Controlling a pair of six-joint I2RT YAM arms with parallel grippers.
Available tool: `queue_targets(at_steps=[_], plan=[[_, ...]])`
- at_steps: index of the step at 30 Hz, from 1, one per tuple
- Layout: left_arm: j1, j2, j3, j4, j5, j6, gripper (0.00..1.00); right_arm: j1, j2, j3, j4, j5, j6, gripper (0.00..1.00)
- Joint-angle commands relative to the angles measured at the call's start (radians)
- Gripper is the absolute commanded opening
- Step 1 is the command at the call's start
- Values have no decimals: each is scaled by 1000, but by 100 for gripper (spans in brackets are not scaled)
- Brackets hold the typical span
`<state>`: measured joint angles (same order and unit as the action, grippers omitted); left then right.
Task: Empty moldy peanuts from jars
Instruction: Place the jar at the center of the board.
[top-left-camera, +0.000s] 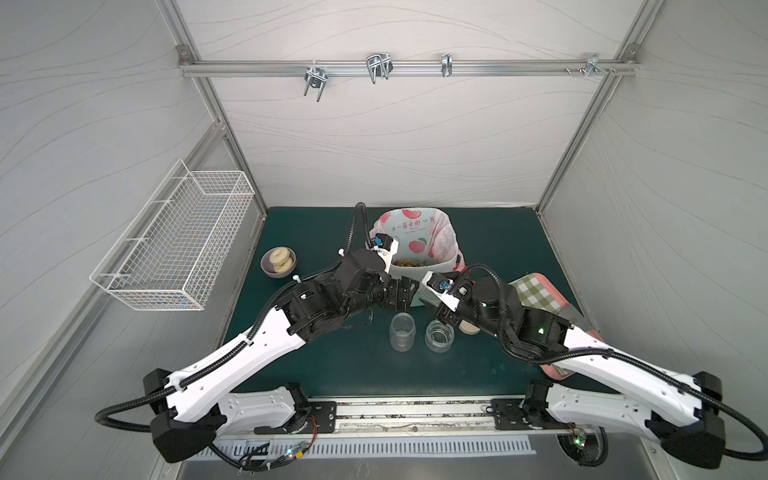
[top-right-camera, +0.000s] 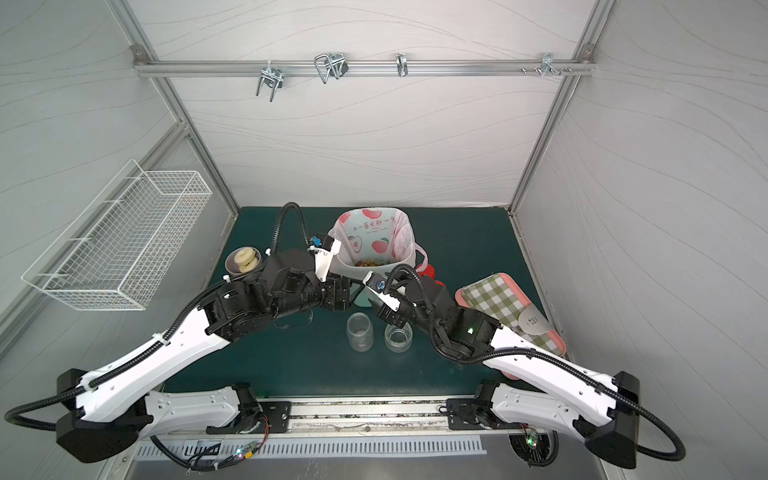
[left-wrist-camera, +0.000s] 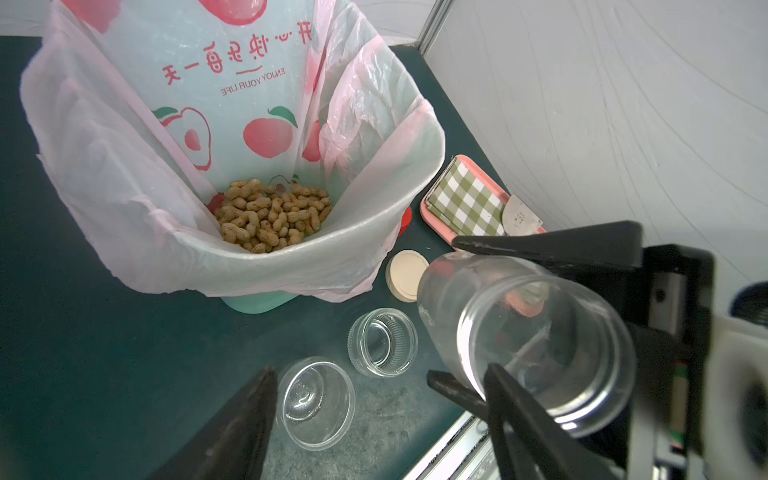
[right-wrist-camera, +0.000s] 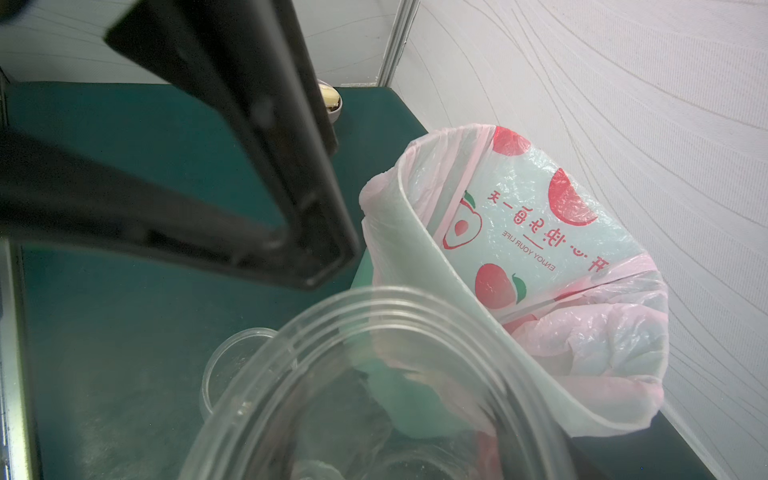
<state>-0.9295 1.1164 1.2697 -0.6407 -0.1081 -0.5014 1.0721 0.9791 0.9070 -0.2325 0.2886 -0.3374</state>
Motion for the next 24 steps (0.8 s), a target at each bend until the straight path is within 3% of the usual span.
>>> queue_targets(at_steps=[1, 18, 21, 24], plan=[[-5, -21, 30, 27, 0, -5, 79, 5, 10, 10, 32, 2, 2, 4], [-6, 122, 28, 151, 90, -24, 67, 22, 26, 27, 37, 19, 45, 4], [-6, 136, 28, 153, 93, -26, 60, 28, 39, 34, 36, 38, 56, 4], [-8, 142, 27, 160, 96, -29, 46, 35, 52, 42, 29, 62, 61, 6]])
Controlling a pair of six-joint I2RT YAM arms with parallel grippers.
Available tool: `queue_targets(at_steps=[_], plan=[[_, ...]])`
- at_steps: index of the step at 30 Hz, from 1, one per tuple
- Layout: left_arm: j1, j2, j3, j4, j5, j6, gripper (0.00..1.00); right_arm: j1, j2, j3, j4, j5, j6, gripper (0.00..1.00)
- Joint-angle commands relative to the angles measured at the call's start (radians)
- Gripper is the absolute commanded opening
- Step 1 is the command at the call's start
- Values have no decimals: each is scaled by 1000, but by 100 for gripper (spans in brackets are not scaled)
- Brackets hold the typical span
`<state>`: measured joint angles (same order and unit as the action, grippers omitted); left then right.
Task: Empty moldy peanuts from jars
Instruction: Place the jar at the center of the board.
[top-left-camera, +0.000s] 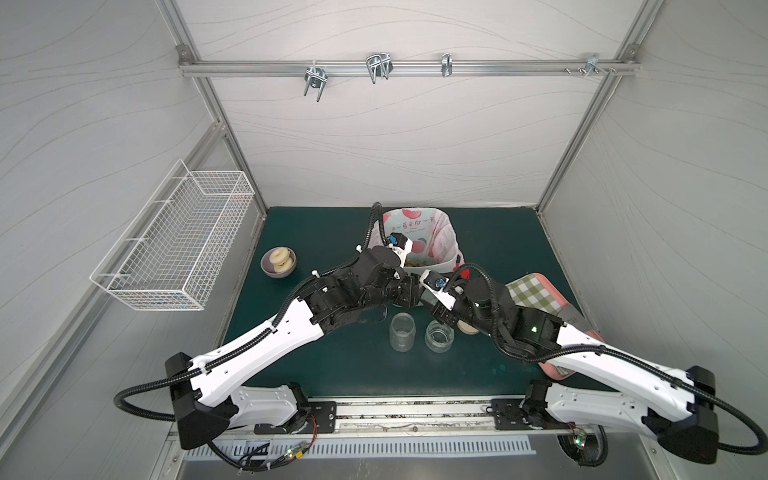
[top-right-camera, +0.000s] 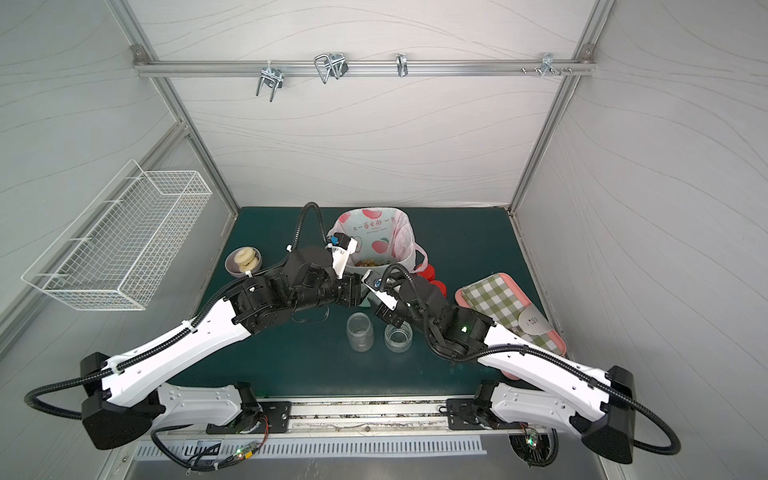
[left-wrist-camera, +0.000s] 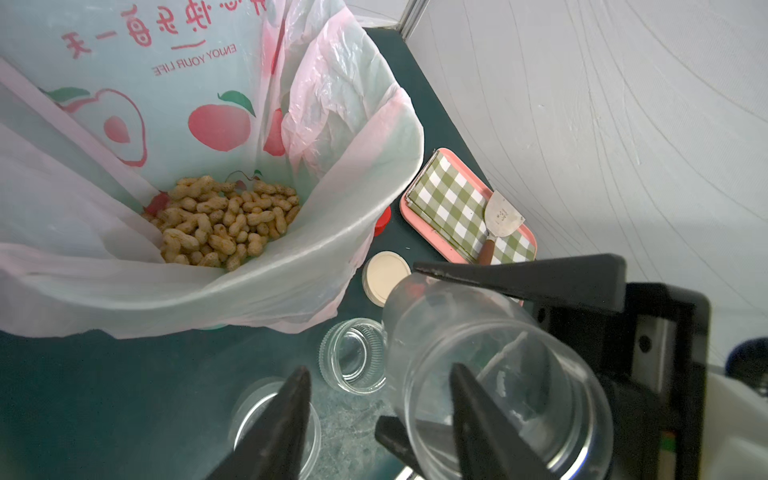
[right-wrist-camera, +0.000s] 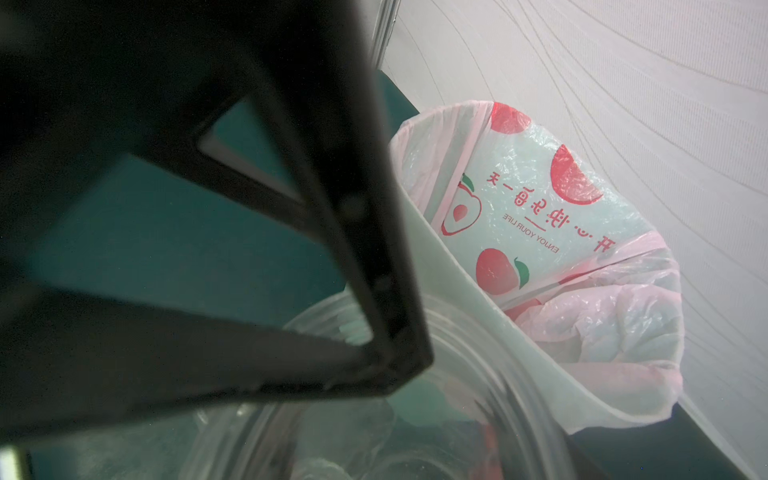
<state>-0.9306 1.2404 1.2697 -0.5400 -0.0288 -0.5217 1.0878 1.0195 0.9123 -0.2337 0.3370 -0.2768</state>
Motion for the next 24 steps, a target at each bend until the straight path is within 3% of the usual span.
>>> queue_targets(at_steps=[1, 6, 13, 16, 20, 21, 22, 24], plan=[[-7, 21, 28, 61, 22, -10, 41, 21, 15, 40, 28, 19, 1, 8], [-15, 37, 36, 61, 32, -10, 32, 30, 21, 42, 34, 35, 6, 14], [-17, 38, 36, 58, 29, -8, 0, 33, 25, 40, 36, 38, 8, 22], [-18, 27, 34, 45, 7, -2, 0, 34, 14, 32, 44, 37, 8, 34], [-17, 8, 32, 30, -17, 5, 0, 33, -10, 8, 70, 30, 8, 42], [-17, 2, 29, 28, -19, 6, 0, 32, -18, 3, 75, 30, 14, 63], [-18, -6, 25, 26, -24, 8, 0, 32, -24, 1, 73, 31, 20, 99], [-19, -18, 13, 25, -36, 8, 0, 32, -32, 2, 67, 21, 18, 99]])
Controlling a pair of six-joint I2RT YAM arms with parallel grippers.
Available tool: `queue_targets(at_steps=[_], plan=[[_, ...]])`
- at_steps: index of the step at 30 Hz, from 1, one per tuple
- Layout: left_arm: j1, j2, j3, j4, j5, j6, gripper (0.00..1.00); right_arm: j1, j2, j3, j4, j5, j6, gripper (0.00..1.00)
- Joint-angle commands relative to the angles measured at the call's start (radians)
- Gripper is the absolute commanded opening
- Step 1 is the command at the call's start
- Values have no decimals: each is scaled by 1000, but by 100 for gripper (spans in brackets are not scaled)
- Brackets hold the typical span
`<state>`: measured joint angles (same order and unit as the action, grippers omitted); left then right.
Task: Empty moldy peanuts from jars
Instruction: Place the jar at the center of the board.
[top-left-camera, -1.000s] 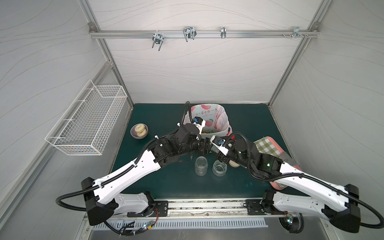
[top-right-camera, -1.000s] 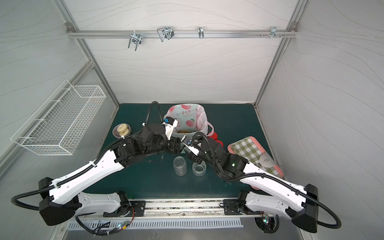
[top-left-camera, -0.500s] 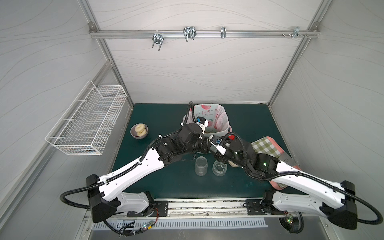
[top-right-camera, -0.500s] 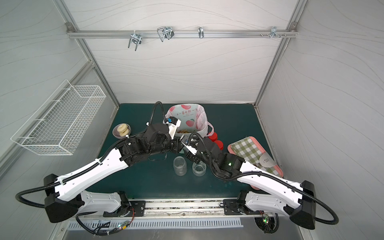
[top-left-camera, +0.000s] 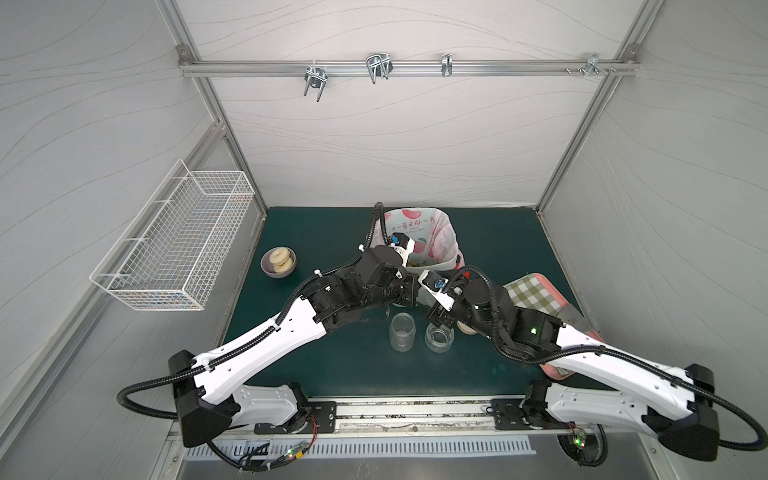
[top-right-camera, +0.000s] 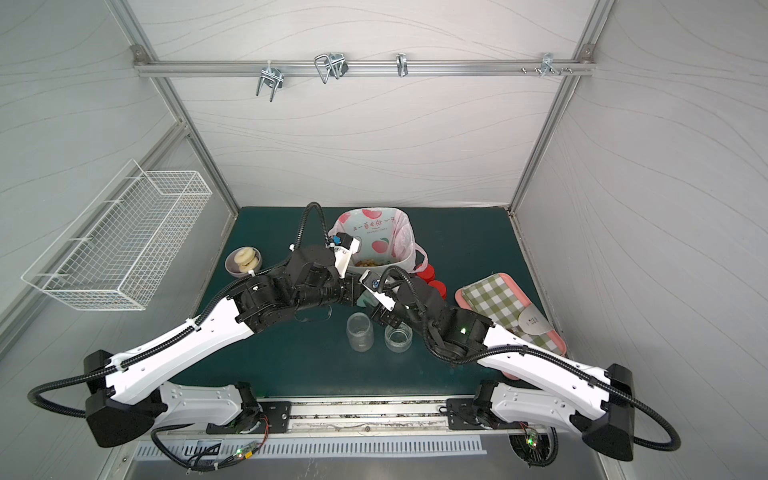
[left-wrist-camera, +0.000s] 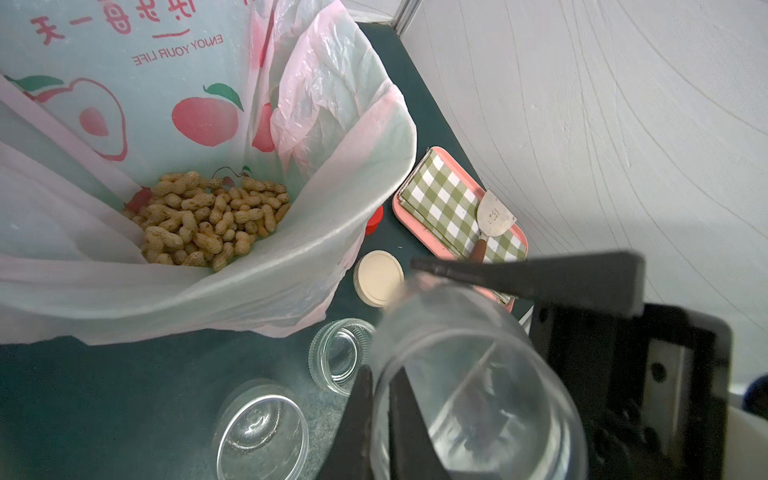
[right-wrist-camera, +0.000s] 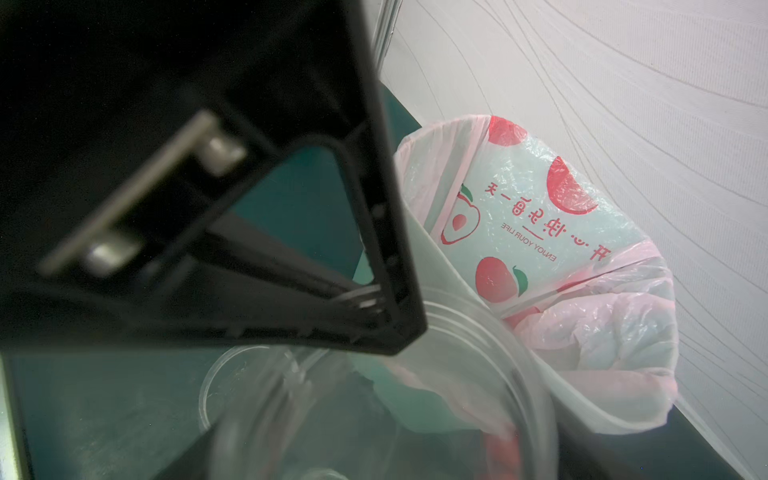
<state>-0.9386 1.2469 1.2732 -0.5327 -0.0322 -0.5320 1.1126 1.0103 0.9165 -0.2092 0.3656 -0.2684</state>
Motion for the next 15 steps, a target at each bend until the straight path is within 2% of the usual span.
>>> queue_targets(at_steps=[1, 10, 15], plan=[[-10, -32, 5, 16, -40, 20, 0, 7, -28, -2, 41, -10, 7, 99], [-9, -69, 11, -47, -77, 35, 0, 7, -74, -37, 68, -3, -18, 99], [-10, -91, 44, -130, -47, 54, 0, 6, -159, -92, 118, 16, 12, 99]])
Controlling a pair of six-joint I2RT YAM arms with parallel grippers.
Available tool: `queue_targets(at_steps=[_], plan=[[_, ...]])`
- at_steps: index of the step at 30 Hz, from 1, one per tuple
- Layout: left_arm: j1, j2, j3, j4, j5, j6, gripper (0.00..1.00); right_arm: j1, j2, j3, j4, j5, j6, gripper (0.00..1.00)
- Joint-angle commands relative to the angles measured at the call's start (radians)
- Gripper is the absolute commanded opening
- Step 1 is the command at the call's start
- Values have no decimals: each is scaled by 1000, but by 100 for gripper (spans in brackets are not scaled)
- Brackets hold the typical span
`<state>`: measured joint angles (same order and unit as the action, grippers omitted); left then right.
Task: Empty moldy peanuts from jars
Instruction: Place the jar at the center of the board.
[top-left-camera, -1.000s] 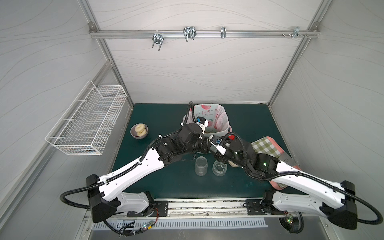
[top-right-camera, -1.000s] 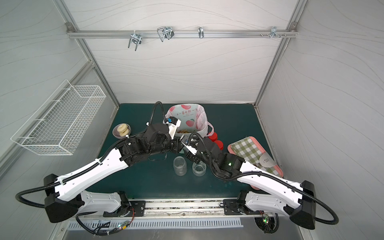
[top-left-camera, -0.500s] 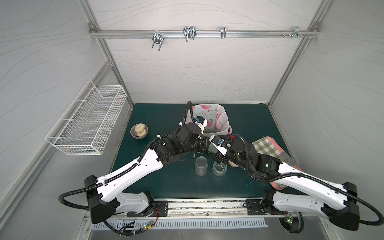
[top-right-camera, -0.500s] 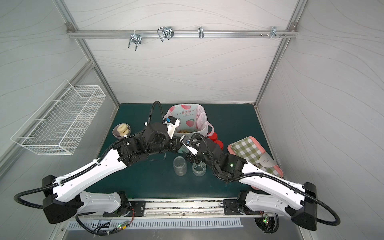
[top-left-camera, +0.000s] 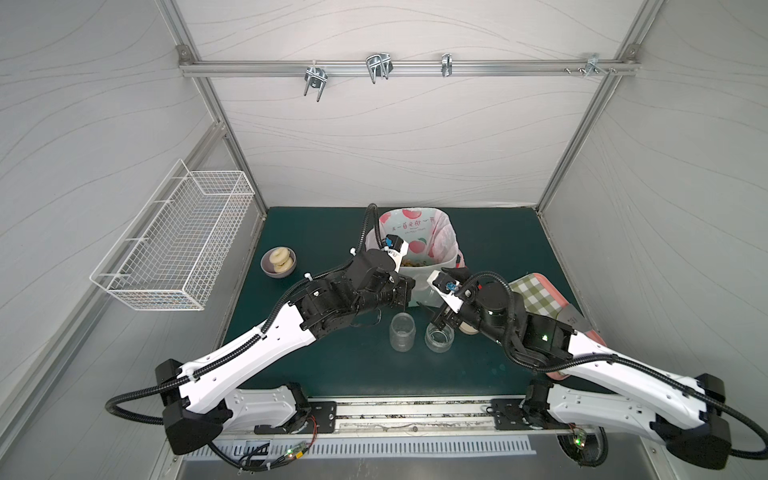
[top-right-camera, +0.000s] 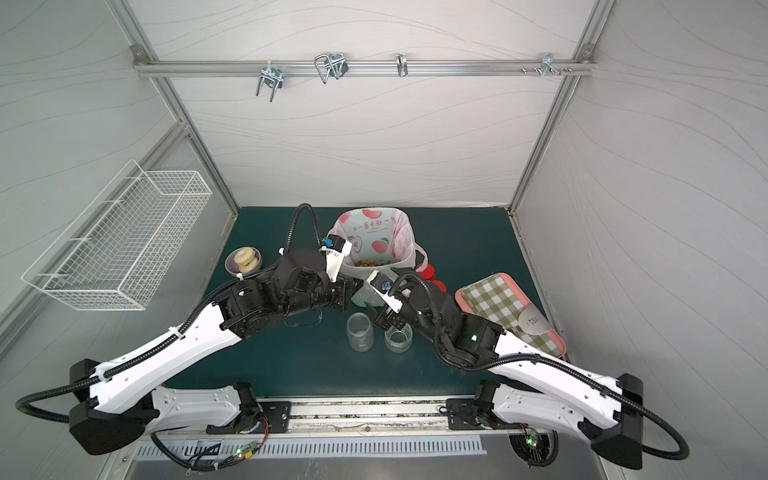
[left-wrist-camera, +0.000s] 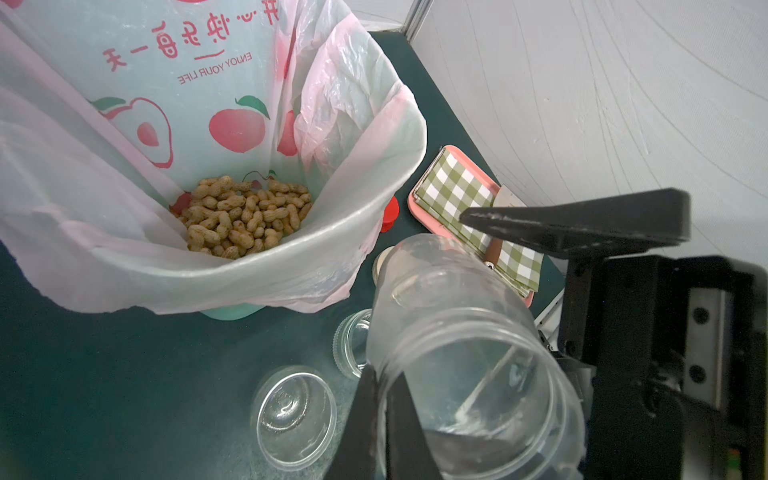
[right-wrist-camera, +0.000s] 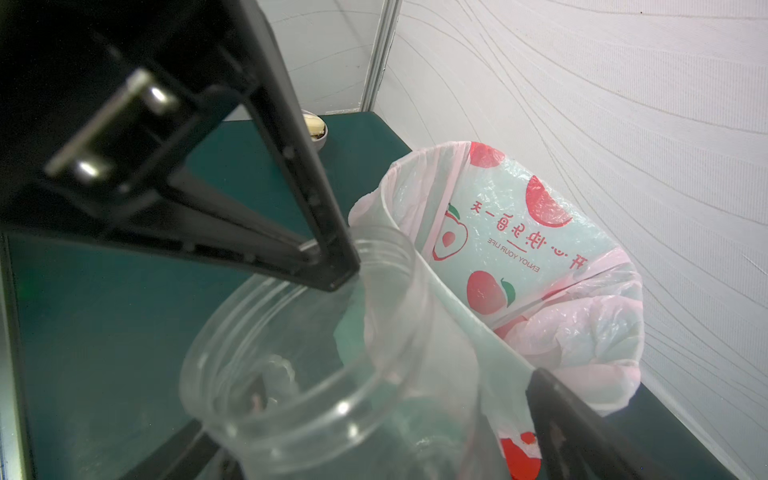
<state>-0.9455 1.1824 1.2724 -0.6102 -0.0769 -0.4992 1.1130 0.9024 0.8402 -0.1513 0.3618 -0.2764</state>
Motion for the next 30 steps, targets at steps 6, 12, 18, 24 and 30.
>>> queue_targets(at_steps=[6, 12, 18, 24, 30], plan=[[-4, -97, 41, -172, -23, 47, 0, 5, -146, -103, 91, 82, 57, 99], [-4, -156, 43, -240, -64, 51, 0, -17, -205, -223, 189, 133, 95, 99], [-4, -164, 103, -374, -121, 65, 0, -53, -226, -266, 215, 129, 138, 99], [-4, -147, 167, -565, -185, 64, 0, -98, -236, -301, 239, 117, 172, 99], [-4, -89, 175, -690, -216, 55, 0, -124, -245, -324, 252, 105, 195, 99]])
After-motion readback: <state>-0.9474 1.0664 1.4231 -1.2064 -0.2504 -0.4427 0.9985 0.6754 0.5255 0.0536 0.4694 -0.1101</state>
